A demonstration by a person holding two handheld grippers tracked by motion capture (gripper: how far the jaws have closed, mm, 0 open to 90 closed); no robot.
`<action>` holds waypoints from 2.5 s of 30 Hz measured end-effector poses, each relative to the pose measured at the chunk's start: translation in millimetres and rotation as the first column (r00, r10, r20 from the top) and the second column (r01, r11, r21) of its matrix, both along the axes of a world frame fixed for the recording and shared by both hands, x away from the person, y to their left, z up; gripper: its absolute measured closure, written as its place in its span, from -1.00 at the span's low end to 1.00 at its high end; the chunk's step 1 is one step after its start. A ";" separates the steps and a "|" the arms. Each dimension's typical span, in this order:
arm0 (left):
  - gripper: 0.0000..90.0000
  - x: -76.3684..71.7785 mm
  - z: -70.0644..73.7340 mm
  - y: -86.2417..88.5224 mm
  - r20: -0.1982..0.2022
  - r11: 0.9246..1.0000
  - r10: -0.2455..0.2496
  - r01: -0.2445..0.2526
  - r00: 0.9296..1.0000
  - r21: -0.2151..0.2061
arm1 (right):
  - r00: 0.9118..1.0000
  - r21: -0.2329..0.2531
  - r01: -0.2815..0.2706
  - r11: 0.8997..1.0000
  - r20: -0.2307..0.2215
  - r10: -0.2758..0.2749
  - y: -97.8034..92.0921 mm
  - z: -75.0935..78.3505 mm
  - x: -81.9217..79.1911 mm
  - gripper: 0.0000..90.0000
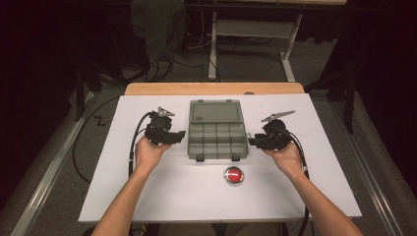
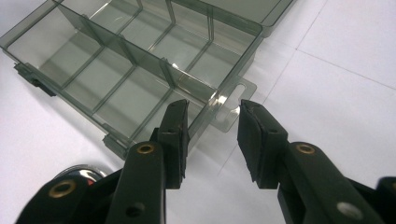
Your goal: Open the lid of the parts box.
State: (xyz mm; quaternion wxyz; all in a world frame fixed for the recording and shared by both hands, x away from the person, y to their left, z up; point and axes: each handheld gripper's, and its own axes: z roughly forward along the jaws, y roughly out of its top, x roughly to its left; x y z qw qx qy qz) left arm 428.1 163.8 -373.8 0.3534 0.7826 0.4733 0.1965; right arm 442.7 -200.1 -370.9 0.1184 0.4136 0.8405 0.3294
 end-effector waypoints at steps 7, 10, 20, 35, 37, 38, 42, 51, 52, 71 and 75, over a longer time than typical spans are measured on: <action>-0.13 -6.7 -0.2 3.5 0.009 1.000 -0.007 0.007 1.000 -0.007 | 1.000 0.009 0.004 1.000 0.001 -0.004 -9.0 -1.0 -4.2 0.43; -0.13 -9.4 -0.1 4.6 0.009 1.000 -0.009 0.010 1.000 -0.004 | 1.000 0.015 0.009 1.000 0.003 -0.009 -12.8 -0.9 -6.1 0.42; -0.13 -21.1 -1.5 9.1 0.033 0.999 -0.016 0.017 0.999 -0.029 | 1.000 0.033 0.012 0.999 0.027 -0.013 -26.0 -0.6 -13.7 0.38; -0.15 -36.0 -5.8 17.5 0.056 0.998 -0.011 0.014 0.998 -0.060 | 0.998 0.064 0.036 0.997 0.046 -0.039 -45.6 -3.5 -22.7 0.34; -0.15 -37.2 -6.0 18.3 0.050 0.998 -0.011 0.014 0.999 -0.062 | 0.998 0.070 0.037 0.997 0.048 -0.041 -47.5 -3.7 -24.0 0.33; -0.15 -38.1 -6.1 18.6 0.054 0.998 -0.010 0.013 0.999 -0.064 | 0.998 0.072 0.038 0.997 0.050 -0.042 -48.3 -3.8 -24.8 0.32; -0.16 -42.2 -5.8 20.5 0.066 0.997 -0.011 0.016 0.998 -0.073 | 0.998 0.078 0.036 0.996 0.056 -0.041 -50.9 -3.9 -28.1 0.31; -0.18 -50.1 -9.7 27.1 0.071 0.996 0.004 0.003 0.997 -0.093 | 0.996 0.083 0.036 0.996 0.076 -0.042 -56.3 -4.1 -35.2 0.29; -0.19 -50.9 -10.1 28.1 0.073 0.995 0.005 0.002 0.997 -0.098 | 0.996 0.087 0.039 0.995 0.075 -0.046 -57.0 -4.0 -35.8 0.29; -0.19 -66.0 -18.4 36.7 0.109 0.992 0.016 -0.002 0.994 -0.126 | 0.992 0.123 0.052 0.991 0.110 -0.065 -71.4 -8.5 -47.6 0.25; -0.19 -69.1 -20.9 38.6 0.119 0.992 0.018 -0.002 0.993 -0.129 | 0.990 0.128 0.052 0.990 0.122 -0.068 -74.4 -10.2 -50.6 0.24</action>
